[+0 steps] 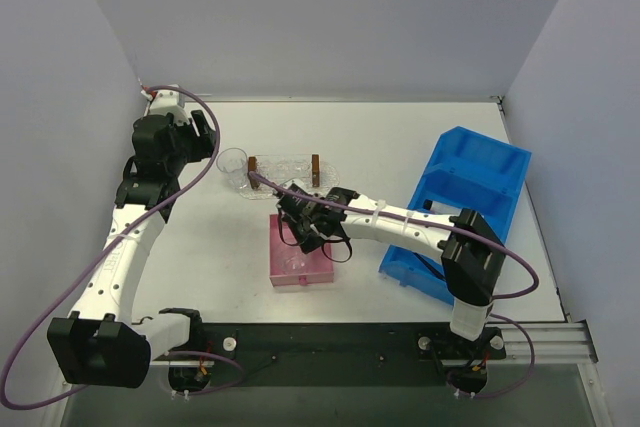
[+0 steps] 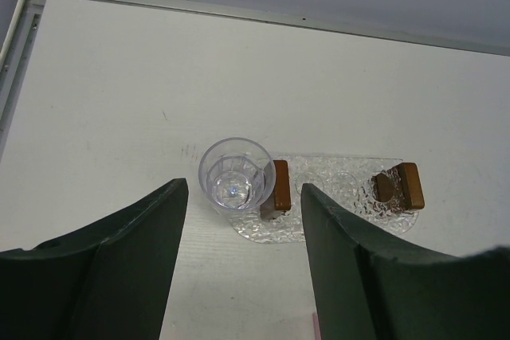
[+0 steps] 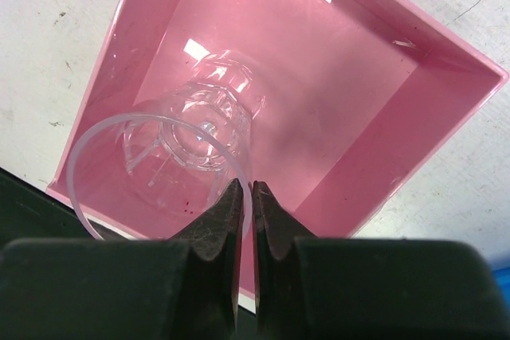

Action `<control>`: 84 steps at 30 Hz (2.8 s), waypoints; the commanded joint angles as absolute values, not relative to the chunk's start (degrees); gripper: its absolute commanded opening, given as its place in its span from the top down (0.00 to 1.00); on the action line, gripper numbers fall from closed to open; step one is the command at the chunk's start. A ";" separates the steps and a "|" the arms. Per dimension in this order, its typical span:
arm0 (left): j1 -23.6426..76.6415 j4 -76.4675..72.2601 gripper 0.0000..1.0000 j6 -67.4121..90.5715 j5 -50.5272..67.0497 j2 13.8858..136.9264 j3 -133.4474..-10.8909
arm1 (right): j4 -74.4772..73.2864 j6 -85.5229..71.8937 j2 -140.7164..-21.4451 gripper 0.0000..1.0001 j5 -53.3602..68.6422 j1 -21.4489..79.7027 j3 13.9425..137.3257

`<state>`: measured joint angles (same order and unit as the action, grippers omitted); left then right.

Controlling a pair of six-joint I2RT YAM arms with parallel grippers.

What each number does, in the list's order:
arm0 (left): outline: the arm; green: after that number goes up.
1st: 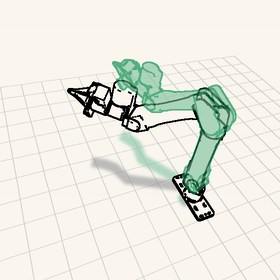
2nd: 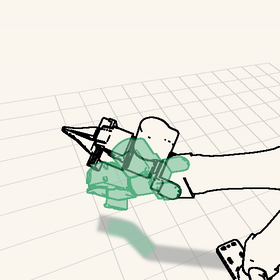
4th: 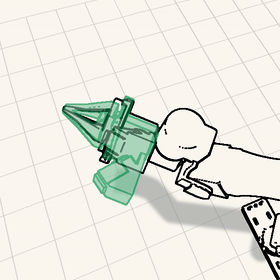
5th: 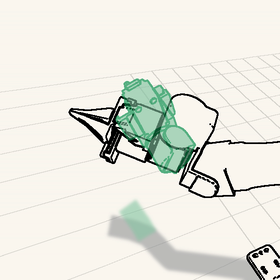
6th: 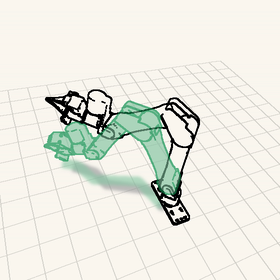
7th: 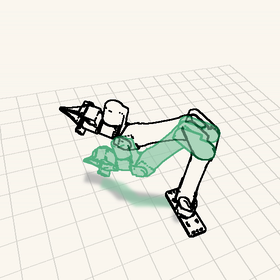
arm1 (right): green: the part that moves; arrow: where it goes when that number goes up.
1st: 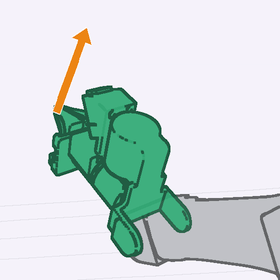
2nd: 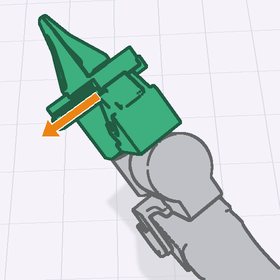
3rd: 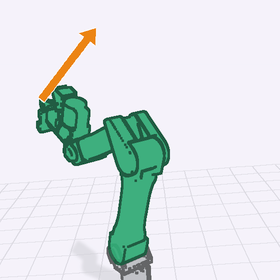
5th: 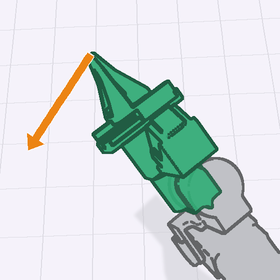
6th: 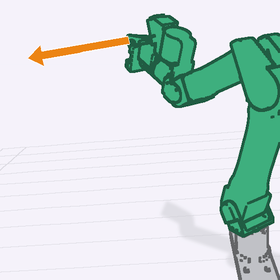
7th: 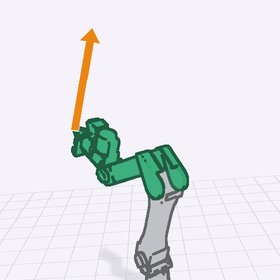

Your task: Prepare toiletry sets of a toothbrush and toothpaste on the tray

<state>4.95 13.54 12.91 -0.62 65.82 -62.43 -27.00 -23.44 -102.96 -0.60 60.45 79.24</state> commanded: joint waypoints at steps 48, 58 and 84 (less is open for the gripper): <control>6.77 11.51 0.31 11.25 -2.64 64.42 -61.70 | -28.92 -24.34 -112.14 1.00 -1.84 27.60 102.39; 6.86 11.60 0.31 11.16 -2.81 64.78 -61.61 | -28.83 -24.34 -115.84 1.00 -5.01 29.00 103.80; 6.94 11.51 0.31 11.16 -2.72 64.77 -61.61 | -28.92 -25.05 -120.67 1.00 -4.92 30.15 107.14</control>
<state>6.72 13.45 11.57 -2.72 65.78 -61.52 -28.69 -24.16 -119.87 -4.08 29.71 104.38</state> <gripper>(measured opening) 0.690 0.021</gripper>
